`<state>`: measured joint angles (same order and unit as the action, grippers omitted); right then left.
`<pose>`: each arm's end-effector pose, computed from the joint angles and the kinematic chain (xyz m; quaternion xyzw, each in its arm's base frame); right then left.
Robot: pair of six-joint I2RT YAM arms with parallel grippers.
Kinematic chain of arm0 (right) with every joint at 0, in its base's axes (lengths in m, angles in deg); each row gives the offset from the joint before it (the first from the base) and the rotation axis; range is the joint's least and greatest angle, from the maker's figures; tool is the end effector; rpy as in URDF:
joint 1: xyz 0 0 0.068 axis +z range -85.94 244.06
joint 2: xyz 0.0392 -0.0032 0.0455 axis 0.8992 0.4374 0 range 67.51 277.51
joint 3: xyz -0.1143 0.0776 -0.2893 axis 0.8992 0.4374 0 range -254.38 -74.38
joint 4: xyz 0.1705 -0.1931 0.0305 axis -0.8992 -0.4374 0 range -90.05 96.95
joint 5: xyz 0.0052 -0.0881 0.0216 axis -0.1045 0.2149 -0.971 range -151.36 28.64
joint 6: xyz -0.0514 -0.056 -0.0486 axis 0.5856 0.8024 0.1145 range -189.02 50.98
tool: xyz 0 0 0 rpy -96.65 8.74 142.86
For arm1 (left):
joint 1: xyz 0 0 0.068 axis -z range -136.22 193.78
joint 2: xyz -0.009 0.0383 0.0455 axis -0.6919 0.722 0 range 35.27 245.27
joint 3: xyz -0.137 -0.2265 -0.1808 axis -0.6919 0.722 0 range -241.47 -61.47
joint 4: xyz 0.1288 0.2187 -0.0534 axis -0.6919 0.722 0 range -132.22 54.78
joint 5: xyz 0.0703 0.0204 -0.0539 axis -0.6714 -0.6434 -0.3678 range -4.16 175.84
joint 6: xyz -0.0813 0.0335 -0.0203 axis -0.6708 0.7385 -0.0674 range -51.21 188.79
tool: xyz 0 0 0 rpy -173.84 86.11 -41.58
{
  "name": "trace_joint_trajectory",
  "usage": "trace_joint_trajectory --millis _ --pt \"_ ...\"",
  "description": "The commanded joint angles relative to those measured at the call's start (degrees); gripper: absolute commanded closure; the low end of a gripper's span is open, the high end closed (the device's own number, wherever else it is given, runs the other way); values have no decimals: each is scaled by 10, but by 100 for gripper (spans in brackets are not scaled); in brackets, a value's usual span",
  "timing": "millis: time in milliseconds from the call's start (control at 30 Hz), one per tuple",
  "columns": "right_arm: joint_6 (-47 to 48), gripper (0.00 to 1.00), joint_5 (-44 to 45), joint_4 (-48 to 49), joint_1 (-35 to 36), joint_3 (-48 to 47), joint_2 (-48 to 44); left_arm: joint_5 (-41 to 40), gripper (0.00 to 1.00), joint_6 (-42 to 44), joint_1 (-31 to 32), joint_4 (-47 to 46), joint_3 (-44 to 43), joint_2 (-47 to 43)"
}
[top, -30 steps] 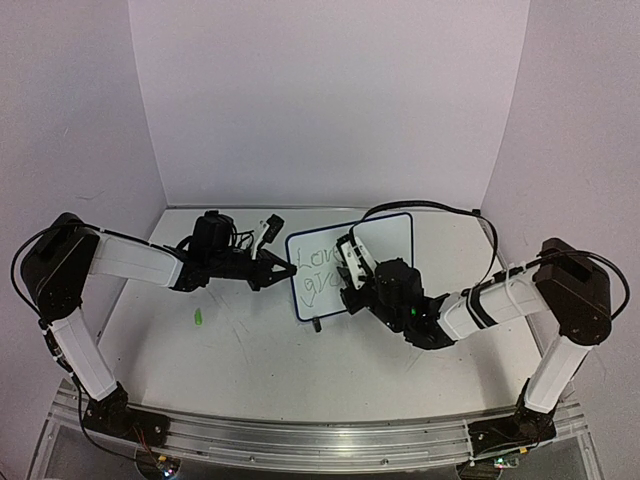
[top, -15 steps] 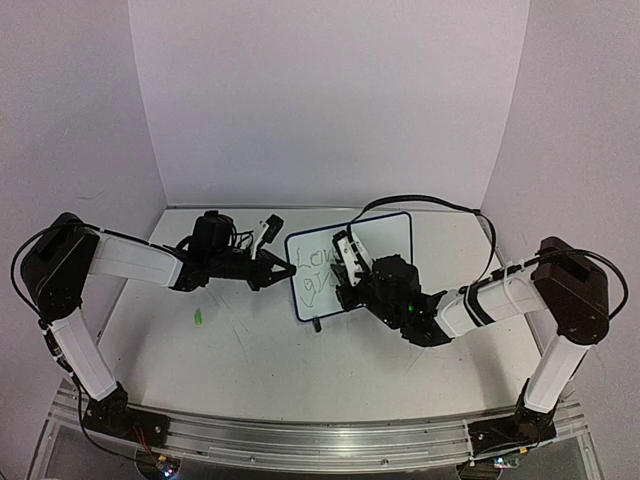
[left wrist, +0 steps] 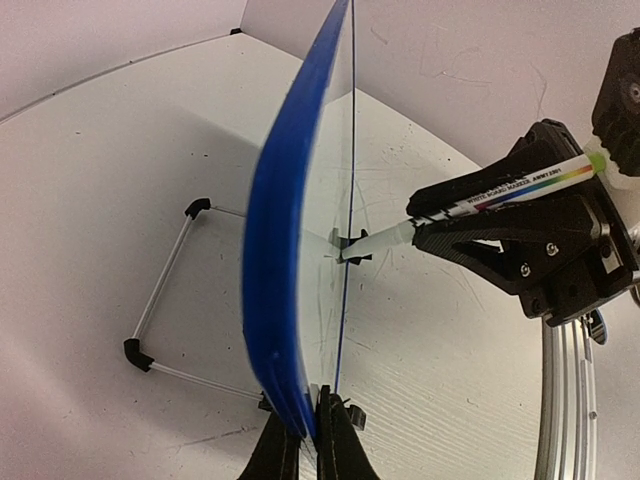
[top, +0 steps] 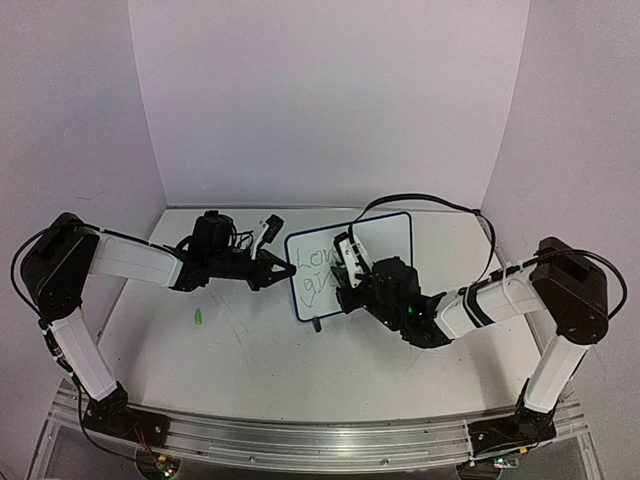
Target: Write a sentence on the whiteboard
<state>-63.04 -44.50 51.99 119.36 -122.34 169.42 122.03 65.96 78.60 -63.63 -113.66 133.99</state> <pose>0.2613 0.3364 0.2354 -0.3011 0.6954 0.1671 0.6308 0.3045 -0.2697 0.2290 0.3812 0.7252 -0.4126 0.3980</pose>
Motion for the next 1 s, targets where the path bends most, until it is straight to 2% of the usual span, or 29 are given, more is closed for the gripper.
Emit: trace_joint_trajectory --millis 0,333,567,733,967 --pt "-10 100 16 -5 -4 6 7 -22 100 54 1 22 -15 9" --pt "-5 100 6 -5 4 14 -19 -23 100 55 1 23 -16 11" --pt "29 100 -3 21 3 69 -107 -27 100 55 1 25 -17 10" --pt "33 100 -19 20 -31 88 -112 -31 100 58 1 28 -16 10" --pt "69 100 -46 23 -31 68 -93 -42 100 66 1 34 -16 11"
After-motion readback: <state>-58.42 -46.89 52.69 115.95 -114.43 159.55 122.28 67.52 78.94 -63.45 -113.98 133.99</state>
